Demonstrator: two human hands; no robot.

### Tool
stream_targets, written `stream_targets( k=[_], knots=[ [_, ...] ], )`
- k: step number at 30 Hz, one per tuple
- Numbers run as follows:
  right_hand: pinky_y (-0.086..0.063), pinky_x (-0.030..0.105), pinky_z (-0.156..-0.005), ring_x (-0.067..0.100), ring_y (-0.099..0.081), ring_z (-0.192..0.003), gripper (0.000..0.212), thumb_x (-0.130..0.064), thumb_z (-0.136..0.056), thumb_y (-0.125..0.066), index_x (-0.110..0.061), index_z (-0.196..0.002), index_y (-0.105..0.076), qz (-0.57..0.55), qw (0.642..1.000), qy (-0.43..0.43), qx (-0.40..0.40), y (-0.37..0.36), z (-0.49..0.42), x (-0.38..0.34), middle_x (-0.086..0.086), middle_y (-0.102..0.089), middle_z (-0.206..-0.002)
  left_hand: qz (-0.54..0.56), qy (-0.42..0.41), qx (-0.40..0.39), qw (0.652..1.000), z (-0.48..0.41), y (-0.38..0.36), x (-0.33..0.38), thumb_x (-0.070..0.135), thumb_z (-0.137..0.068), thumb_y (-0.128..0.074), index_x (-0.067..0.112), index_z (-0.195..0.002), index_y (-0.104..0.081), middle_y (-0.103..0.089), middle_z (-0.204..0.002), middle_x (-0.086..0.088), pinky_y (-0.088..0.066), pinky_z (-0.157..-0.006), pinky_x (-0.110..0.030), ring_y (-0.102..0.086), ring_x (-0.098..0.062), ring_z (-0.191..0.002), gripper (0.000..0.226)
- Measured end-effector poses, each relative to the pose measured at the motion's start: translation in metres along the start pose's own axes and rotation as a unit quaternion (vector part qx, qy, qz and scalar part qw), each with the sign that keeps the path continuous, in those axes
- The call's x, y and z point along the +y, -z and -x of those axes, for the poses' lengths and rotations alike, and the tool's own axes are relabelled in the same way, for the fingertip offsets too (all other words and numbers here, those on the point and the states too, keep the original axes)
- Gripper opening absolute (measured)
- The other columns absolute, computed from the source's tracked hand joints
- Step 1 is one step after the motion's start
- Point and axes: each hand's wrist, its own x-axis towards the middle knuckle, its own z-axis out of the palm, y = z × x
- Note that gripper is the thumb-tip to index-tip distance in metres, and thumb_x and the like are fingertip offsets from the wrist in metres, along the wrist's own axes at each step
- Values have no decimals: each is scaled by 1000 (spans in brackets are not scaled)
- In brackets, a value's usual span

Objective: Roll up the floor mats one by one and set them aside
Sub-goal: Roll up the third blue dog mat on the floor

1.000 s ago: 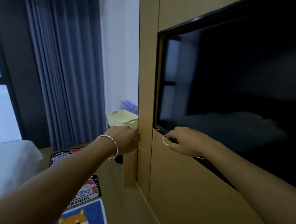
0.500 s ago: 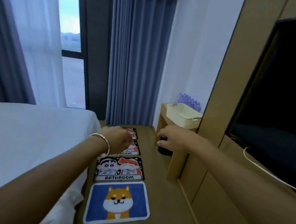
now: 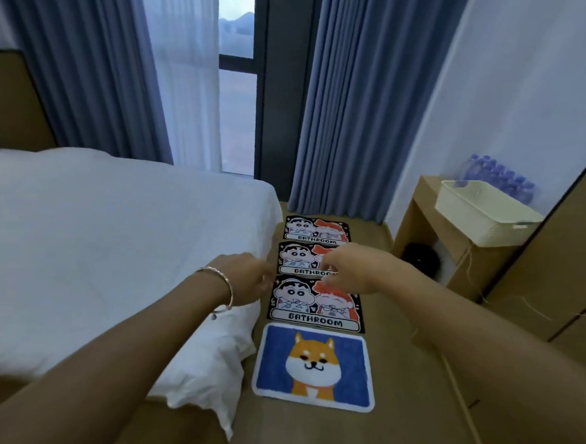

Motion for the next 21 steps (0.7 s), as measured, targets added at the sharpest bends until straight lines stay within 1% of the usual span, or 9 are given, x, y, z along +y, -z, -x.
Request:
stream_targets(
  k=[2, 4, 7, 9, 11, 14, 17, 19, 21],
  knots=[
    [-51, 35, -80, 18, -56, -93, 35, -36, -95, -49, -17, -123, -58, -5, 1000, 18, -1, -4, -16, 3, 3, -61, -115, -2, -5, 6, 1000, -15, 0, -3, 33, -97, -40, 27, -120, -60, -64, -115, -1, -50, -88, -36, -59, -21, -105, 31],
    [-49, 32, -75, 16, -53, -90, 35, -34, -95, -48, -16, -125, -56, -17, 999, 27, 4, -7, -32, 15, 2, -59, -115, -10, -17, 14, 1000, -34, -2, -3, 32, -97, -40, 24, -119, -60, -61, -117, 0, -49, -86, -33, -58, -20, -105, 31],
    [-48, 30, -73, 17, -56, -92, 38, -33, -95, -48, -18, -129, -54, -41, 999, 21, 10, -14, -62, 44, 2, -60, -116, -15, -36, 30, 999, -69, -9, 0, 32, -96, -42, 22, -120, -59, -55, -123, 2, -48, -84, -31, -54, -17, -108, 31],
    [-48, 31, -73, 17, -55, -90, 34, -33, -94, -49, -19, -125, -56, -50, 999, 18, 2, -25, -88, 69, 3, -60, -114, -25, -46, 43, 998, -98, -18, 0, 32, -97, -41, 23, -122, -58, -51, -128, 2, -48, -85, -31, -50, -17, -113, 32],
    [-49, 33, -74, 18, -55, -88, 28, -33, -94, -49, -18, -115, -60, -54, 998, 16, -11, -42, -117, 95, 2, -60, -108, -44, -43, 44, 997, -128, -33, -3, 33, -97, -41, 23, -125, -55, -48, -131, 1, -47, -84, -31, -46, -17, -117, 33],
    [-52, 38, -77, 22, -59, -87, 27, -30, -93, -48, -13, -107, -63, -83, 996, 14, -36, -70, -164, 134, 6, -64, -102, -48, -13, 2, 999, -176, -60, -7, 33, -97, -42, 25, -131, -49, -47, -134, 1, -48, -85, -30, -45, -16, -119, 36],
    [-53, 41, -80, 27, -61, -92, 29, -27, -96, -46, -9, -110, -63, -113, 991, 29, -63, -104, -212, 163, 11, -64, -104, -25, 18, -36, 999, -233, -90, -12, 32, -97, -43, 25, -133, -48, -51, -130, 0, -48, -87, -32, -49, -18, -116, 37],
    [-51, 39, -76, 29, -60, -90, 30, -26, -96, -47, -6, -110, -63, -129, 988, 32, -78, -136, -243, 174, 14, -65, -106, 1, 31, -58, 998, -269, -119, -13, 32, -96, -43, 23, -129, -51, -56, -124, -2, -49, -87, -34, -52, -20, -111, 35],
    [-49, 38, -72, 29, -59, -85, 30, -25, -96, -46, -4, -110, -62, -142, 984, 30, -102, -180, -278, 179, 17, -64, -106, 17, 30, -82, 996, -303, -162, -18, 33, -95, -45, 23, -128, -51, -57, -121, -1, -50, -88, -36, -53, -20, -111, 34]
  ],
)
